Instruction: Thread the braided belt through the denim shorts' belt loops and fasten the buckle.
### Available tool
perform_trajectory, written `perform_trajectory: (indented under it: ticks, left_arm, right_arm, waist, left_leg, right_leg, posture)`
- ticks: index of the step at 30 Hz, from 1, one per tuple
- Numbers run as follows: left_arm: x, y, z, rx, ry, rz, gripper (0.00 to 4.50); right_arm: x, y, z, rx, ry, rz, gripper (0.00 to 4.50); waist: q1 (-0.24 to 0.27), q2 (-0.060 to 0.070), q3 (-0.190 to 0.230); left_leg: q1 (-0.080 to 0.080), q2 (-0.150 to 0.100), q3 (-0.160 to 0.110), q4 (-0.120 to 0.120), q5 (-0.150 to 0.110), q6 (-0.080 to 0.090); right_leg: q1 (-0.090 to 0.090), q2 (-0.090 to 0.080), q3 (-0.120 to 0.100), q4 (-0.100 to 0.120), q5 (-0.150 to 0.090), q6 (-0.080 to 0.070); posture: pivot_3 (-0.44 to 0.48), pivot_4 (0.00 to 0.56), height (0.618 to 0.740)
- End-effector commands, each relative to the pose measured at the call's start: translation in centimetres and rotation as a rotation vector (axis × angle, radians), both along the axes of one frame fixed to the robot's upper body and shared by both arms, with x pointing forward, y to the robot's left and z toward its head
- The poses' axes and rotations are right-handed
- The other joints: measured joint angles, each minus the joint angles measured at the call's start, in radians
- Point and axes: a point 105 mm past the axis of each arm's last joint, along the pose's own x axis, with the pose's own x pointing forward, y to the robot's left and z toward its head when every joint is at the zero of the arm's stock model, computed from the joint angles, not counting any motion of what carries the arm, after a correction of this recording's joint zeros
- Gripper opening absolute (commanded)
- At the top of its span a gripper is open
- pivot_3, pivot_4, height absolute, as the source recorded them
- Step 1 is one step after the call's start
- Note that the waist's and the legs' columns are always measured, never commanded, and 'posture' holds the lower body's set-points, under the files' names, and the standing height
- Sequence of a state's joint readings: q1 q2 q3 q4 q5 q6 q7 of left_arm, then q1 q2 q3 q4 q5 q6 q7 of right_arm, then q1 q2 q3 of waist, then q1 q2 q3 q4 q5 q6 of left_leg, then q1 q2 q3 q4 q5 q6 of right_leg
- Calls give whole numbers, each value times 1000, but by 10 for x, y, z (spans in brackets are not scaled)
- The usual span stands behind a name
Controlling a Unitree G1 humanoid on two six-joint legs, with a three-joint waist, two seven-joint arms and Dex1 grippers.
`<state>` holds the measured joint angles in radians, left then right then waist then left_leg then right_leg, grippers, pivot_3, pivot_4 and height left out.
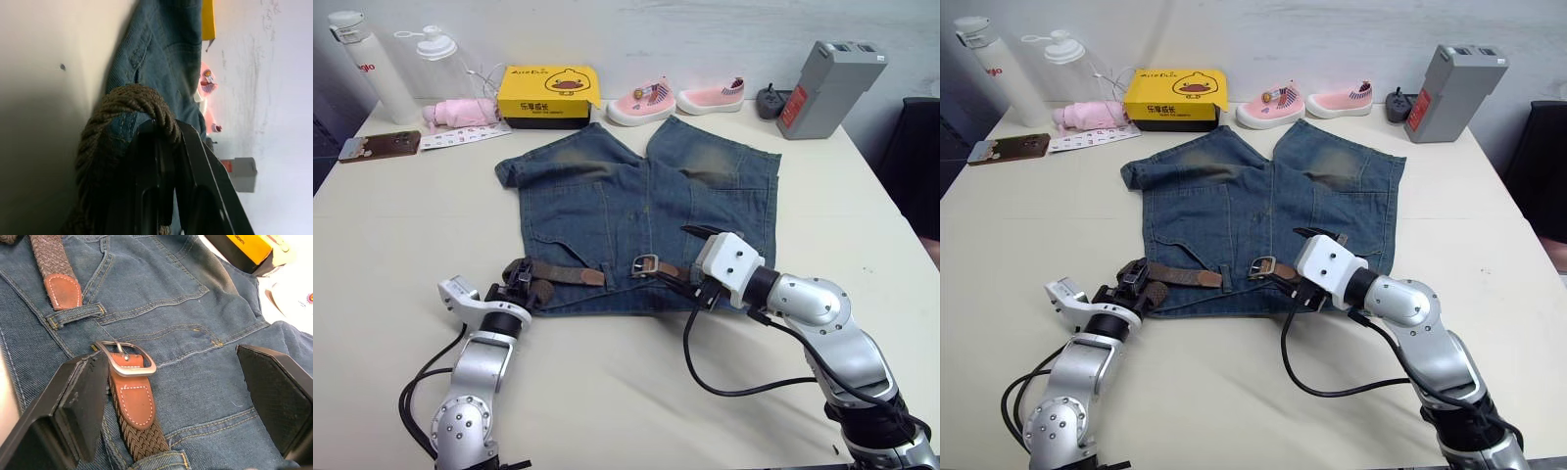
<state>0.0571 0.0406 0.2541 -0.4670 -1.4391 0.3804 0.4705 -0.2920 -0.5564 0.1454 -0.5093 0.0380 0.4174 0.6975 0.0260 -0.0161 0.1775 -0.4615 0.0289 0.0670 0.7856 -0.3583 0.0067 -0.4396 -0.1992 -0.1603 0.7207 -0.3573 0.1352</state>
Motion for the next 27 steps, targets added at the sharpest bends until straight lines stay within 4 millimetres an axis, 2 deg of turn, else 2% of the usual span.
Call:
perform_trajectory:
  ticks: [1,7,10,17,20,27]
  left_arm:
    - [-3,-3,2,33,-12,8,0]
    - [5,-29,-8,57,1,-70,0]
    - [14,-52,-5,78,-18,-139,0]
    - [18,-77,-9,162,-32,-275,0]
    - [18,-80,-9,213,-42,-332,0]
    - [21,-70,0,383,-81,-433,0]
  right_arm:
    - [-7,4,14,11,-56,27,4443]
    - [-7,4,15,7,-56,25,4443]
    - [-7,4,15,0,-55,27,4443]
    - [-9,7,12,-12,-56,33,4443]
    - [-9,9,10,-26,-69,44,4443]
    - [-7,18,1,-150,-163,104,4443]
  waist:
    - [0,0,0]
    - [2,0,0]
    - [9,0,0]
    - [13,0,0]
    - [20,0,0]
    - [21,1,0]
  left_leg:
    - [0,0,0,0,0,0]
    - [0,0,0,0,0,0]
    - [0,0,0,0,0,1]
    - [-1,-1,0,0,-1,2]
    - [-1,-1,0,1,-1,2]
    - [0,-1,0,0,-1,2]
  right_leg:
    - [0,0,0,0,0,0]
    - [0,0,0,0,0,0]
    - [0,-1,0,0,0,0]
    - [0,-1,-1,-2,0,1]
    - [1,-1,-1,-2,1,1]
    - [1,-1,-1,-2,1,1]
  posture:
    - [0,150,658]
    - [0,150,658]
    - [0,150,658]
    - [0,150,658]
    - [0,150,658]
    - [0,150,658]
